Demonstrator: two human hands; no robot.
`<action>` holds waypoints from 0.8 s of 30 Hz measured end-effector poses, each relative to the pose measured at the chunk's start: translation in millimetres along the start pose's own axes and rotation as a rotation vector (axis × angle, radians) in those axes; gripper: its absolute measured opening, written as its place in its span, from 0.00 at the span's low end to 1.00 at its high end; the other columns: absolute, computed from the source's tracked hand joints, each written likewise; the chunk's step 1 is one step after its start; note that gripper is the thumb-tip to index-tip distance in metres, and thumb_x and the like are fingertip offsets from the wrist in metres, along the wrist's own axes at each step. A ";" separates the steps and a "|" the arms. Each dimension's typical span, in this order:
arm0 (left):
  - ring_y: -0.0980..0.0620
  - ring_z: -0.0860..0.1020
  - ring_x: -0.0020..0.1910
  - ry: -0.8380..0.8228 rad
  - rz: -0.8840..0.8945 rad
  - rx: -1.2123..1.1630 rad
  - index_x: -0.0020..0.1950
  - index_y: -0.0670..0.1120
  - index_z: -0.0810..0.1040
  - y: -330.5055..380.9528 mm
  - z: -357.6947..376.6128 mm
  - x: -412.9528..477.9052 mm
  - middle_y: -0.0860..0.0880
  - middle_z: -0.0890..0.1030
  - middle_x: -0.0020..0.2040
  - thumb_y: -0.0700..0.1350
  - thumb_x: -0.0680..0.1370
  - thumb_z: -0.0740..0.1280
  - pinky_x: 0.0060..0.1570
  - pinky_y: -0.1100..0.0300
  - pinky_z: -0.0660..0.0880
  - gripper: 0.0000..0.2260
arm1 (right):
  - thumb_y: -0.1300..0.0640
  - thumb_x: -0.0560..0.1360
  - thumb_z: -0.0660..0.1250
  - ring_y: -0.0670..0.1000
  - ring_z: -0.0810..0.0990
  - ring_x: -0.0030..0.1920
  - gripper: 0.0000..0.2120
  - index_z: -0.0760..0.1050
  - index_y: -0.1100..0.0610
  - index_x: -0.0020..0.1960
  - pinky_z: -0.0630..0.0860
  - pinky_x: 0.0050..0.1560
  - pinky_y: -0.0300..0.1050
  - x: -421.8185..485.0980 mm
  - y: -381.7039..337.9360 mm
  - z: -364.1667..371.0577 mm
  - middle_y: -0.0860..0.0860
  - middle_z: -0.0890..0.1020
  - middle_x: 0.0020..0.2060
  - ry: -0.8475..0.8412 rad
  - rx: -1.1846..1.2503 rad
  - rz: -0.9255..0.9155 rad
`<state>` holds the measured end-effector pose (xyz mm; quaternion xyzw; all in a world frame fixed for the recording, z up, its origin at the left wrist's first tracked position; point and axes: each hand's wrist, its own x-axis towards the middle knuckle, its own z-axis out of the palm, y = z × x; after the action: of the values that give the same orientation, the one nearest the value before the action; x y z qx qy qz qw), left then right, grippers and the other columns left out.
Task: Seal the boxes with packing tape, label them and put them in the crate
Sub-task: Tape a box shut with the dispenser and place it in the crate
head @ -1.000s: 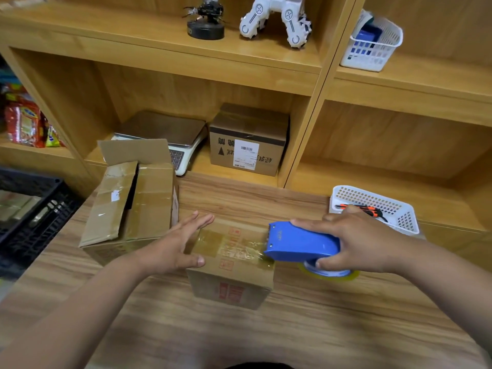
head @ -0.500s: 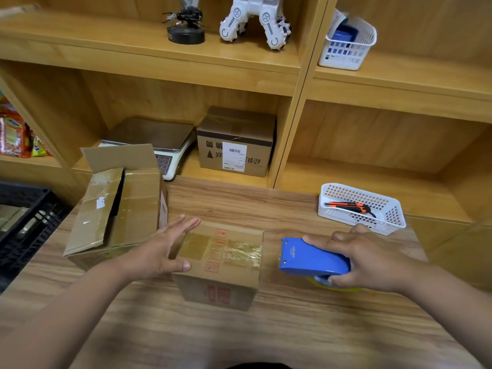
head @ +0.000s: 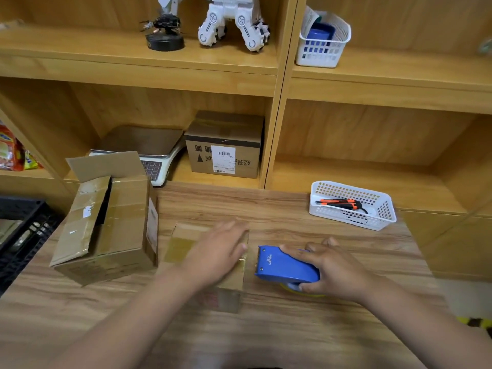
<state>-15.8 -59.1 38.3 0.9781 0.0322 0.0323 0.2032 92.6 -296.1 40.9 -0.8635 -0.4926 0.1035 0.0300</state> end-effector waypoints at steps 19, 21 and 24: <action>0.43 0.77 0.50 0.052 0.079 -0.027 0.41 0.45 0.73 4.7 50.7 27.8 0.47 0.77 0.41 0.48 0.76 0.54 0.52 0.57 0.65 0.12 | 0.31 0.67 0.54 0.45 0.59 0.42 0.36 0.38 0.26 0.69 0.57 0.47 0.31 -25.2 38.5 -0.2 0.42 0.70 0.40 0.092 -0.029 -0.044; 0.44 0.76 0.49 0.050 0.076 -0.019 0.41 0.46 0.73 7.2 49.5 27.2 0.47 0.76 0.41 0.49 0.75 0.53 0.51 0.57 0.66 0.12 | 0.31 0.67 0.53 0.47 0.64 0.41 0.36 0.35 0.25 0.68 0.57 0.47 0.32 -27.9 42.8 4.9 0.42 0.69 0.39 0.067 -0.049 -0.029; 0.47 0.74 0.48 0.030 0.054 -0.011 0.41 0.46 0.73 10.6 47.6 27.7 0.48 0.76 0.42 0.52 0.73 0.52 0.52 0.56 0.66 0.14 | 0.33 0.70 0.57 0.47 0.65 0.40 0.36 0.42 0.30 0.72 0.56 0.49 0.38 -24.1 33.5 0.5 0.44 0.73 0.41 0.055 -0.128 -0.041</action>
<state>16.0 -85.5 0.3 0.9768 0.0088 0.0528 0.2073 108.9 -334.0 38.8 -0.8559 -0.5150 0.0471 -0.0096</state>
